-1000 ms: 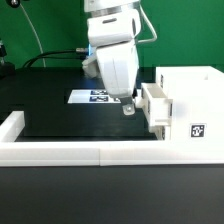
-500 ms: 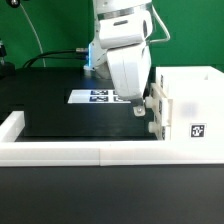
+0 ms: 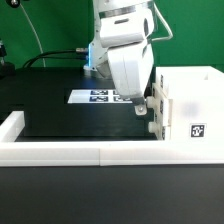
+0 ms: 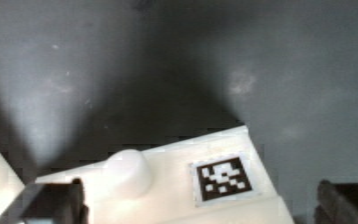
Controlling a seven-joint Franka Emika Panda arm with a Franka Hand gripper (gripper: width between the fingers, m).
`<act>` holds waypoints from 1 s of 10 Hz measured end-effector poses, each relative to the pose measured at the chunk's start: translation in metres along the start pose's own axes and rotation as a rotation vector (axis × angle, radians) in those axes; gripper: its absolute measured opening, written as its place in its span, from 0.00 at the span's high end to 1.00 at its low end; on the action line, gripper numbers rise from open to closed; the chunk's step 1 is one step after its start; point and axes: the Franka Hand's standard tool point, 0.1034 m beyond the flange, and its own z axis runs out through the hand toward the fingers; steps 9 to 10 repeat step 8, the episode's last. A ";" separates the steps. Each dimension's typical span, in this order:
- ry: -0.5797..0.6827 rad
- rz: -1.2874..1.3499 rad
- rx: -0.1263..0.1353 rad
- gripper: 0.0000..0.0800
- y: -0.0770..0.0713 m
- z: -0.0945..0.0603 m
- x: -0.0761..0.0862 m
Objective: Assemble drawer
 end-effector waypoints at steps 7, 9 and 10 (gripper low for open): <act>0.001 0.012 0.006 0.19 -0.003 0.003 0.002; 0.001 0.012 0.006 0.19 -0.003 0.003 0.002; 0.001 0.012 0.006 0.19 -0.003 0.003 0.002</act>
Offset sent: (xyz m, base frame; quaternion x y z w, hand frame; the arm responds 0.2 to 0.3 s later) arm -0.0107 -0.0008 0.0024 0.0076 -0.0118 0.0121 0.9998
